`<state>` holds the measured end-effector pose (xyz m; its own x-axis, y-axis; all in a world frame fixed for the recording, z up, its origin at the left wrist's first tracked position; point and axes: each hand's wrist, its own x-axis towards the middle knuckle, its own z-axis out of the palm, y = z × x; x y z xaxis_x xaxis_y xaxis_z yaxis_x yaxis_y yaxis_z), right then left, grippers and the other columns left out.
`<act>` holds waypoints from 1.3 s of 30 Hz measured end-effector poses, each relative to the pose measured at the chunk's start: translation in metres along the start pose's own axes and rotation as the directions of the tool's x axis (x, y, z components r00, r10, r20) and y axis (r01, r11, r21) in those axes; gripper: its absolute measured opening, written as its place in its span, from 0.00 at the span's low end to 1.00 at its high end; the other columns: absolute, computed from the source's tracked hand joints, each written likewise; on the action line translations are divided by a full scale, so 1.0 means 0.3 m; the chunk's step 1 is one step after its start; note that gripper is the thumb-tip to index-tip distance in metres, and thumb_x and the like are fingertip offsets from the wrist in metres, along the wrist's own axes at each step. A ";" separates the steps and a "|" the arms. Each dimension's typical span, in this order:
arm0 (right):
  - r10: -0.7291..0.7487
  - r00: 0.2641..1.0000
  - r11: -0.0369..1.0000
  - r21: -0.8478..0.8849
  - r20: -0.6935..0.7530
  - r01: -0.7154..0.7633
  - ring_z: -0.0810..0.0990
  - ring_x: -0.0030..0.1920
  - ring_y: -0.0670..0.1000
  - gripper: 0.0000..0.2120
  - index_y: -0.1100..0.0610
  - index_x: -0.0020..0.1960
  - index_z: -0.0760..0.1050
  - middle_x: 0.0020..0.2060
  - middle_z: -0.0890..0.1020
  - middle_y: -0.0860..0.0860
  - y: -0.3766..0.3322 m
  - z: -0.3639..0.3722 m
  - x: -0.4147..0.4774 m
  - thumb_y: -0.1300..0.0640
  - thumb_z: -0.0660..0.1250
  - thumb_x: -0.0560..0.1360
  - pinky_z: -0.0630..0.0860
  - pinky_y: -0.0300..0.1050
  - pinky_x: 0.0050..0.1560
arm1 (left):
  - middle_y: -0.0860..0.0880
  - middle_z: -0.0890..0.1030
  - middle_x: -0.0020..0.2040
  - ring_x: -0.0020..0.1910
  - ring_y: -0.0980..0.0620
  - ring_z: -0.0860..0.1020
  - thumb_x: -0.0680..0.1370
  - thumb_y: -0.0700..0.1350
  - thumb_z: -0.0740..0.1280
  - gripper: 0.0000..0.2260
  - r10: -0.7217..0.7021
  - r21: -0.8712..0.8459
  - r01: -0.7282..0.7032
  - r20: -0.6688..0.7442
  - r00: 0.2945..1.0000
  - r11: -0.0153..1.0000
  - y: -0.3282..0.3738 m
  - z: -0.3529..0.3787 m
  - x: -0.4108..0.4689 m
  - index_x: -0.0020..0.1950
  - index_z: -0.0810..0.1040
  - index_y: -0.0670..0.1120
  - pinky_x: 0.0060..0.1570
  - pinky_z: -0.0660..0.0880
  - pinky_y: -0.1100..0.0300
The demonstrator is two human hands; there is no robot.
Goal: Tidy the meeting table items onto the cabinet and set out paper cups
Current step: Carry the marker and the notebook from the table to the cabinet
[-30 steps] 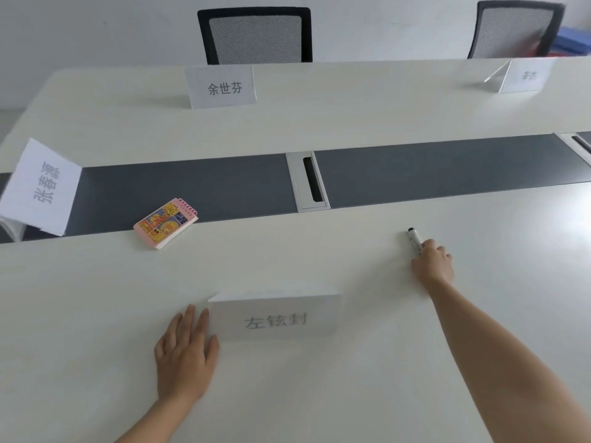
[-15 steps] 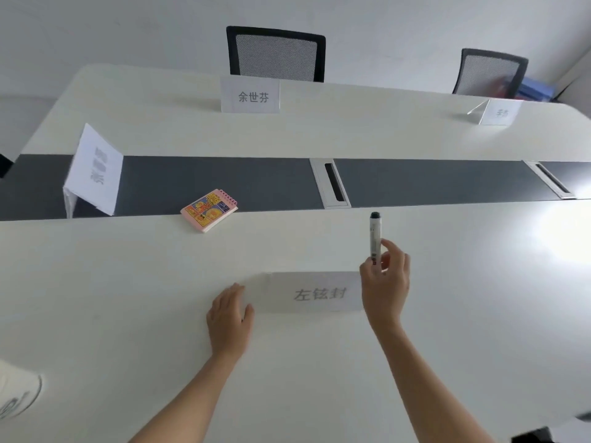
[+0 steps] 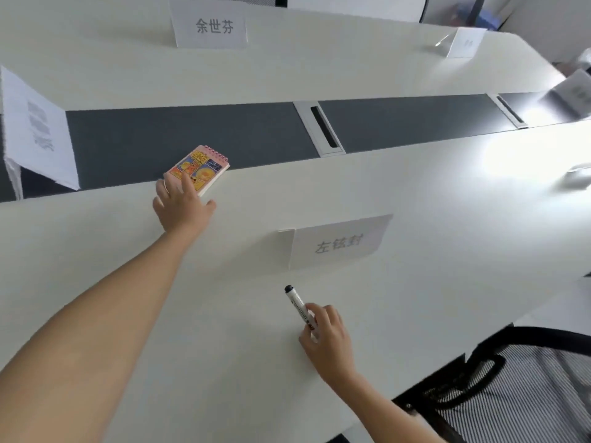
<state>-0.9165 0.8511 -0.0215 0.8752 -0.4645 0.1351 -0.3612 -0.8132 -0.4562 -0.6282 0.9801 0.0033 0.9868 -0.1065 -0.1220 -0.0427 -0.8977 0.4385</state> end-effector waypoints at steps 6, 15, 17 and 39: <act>0.088 0.995 0.993 -0.077 -0.043 -0.091 0.67 0.39 0.48 0.13 0.53 0.48 0.69 0.32 0.77 0.52 -0.011 0.053 -0.021 0.58 0.56 0.64 0.68 0.38 0.33 | 0.37 0.51 0.75 0.74 0.39 0.49 0.70 0.55 0.69 0.41 -0.021 0.084 0.009 0.140 0.990 0.996 0.032 0.009 0.186 0.73 0.50 0.43 0.69 0.53 0.42; 0.111 0.994 0.993 -0.044 -0.024 -0.112 0.66 0.38 0.49 0.12 0.54 0.48 0.69 0.32 0.76 0.53 -0.017 0.048 -0.021 0.59 0.55 0.65 0.67 0.41 0.37 | 0.33 0.69 0.61 0.60 0.35 0.67 0.68 0.48 0.71 0.32 -0.026 0.108 0.019 0.063 0.998 0.994 0.071 0.005 0.085 0.67 0.60 0.41 0.57 0.66 0.47; 0.118 0.993 0.993 -0.014 0.007 -0.118 0.66 0.38 0.49 0.13 0.54 0.48 0.68 0.32 0.76 0.54 -0.019 0.039 -0.018 0.58 0.55 0.65 0.66 0.41 0.38 | 0.33 0.70 0.60 0.59 0.36 0.68 0.68 0.49 0.71 0.33 -0.048 0.093 0.043 0.058 0.997 0.995 0.062 0.011 -0.011 0.67 0.60 0.42 0.56 0.66 0.48; -0.188 0.928 0.914 0.403 0.321 0.046 0.70 0.43 0.49 0.13 0.57 0.59 0.72 0.43 0.69 0.47 -0.105 -0.130 -0.306 0.60 0.60 0.74 0.65 0.40 0.42 | 0.46 0.76 0.51 0.51 0.43 0.77 0.61 0.56 0.69 0.40 -0.594 -0.696 0.429 0.004 0.804 0.576 -0.116 0.001 -1.301 0.70 0.59 0.47 0.52 0.74 0.50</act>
<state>-0.9979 0.9056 0.0149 0.9837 -0.1654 -0.0712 -0.1602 -0.6234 -0.7653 -1.0120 1.0528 0.0356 0.8184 0.4462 -0.3621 0.5073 -0.2651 0.8200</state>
